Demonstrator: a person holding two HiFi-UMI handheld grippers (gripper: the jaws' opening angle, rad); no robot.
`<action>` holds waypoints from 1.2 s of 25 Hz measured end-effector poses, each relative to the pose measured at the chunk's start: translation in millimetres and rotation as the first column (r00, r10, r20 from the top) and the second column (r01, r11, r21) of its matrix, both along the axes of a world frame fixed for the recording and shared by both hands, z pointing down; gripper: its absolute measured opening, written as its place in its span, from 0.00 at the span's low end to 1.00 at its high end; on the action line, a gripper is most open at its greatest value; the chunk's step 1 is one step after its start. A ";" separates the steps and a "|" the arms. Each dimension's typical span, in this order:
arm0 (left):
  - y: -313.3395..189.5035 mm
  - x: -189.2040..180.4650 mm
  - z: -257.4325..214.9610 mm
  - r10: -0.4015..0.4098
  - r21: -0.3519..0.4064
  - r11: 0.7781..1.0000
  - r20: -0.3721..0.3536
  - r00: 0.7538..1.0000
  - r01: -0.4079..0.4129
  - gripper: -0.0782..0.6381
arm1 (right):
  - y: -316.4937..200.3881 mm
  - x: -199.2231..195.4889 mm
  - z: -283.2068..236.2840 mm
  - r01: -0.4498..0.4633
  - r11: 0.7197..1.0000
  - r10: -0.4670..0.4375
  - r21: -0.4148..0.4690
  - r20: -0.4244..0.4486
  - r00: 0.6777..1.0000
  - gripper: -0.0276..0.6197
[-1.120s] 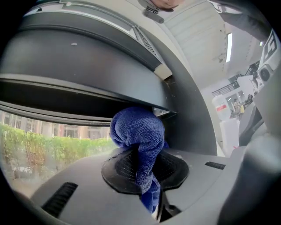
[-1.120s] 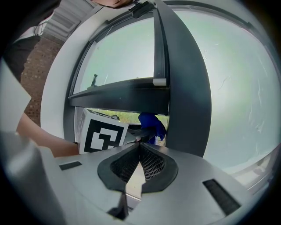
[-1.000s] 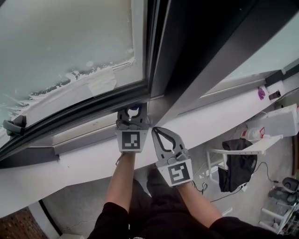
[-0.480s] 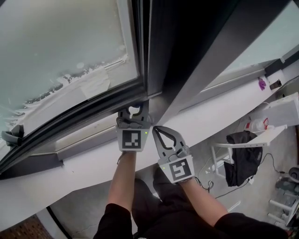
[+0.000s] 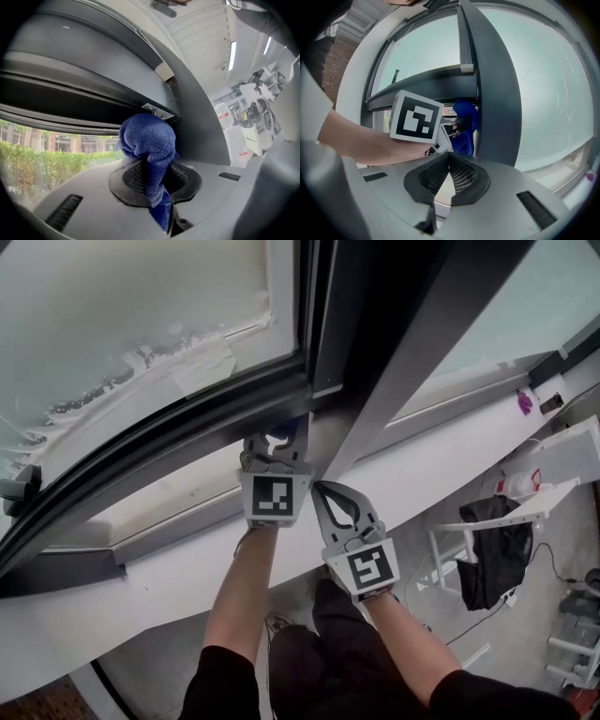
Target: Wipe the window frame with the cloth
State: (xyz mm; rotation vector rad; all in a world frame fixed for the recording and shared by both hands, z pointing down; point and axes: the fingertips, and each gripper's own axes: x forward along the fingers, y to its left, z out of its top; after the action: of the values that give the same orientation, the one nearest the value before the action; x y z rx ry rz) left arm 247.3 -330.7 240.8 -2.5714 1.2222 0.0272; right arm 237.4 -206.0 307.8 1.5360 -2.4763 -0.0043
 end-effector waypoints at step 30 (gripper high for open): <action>1.0 5.6 15.8 0.019 0.007 1.000 -0.049 0.999 -0.019 0.18 | 5.9 -6.1 35.3 -0.048 0.996 0.046 0.079 0.018 0.999 0.05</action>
State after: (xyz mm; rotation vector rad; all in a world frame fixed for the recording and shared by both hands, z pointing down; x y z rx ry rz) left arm 252.9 -329.7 256.6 -2.5913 1.2134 0.0986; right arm 231.4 -200.1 343.1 1.6317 -2.4793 -0.0838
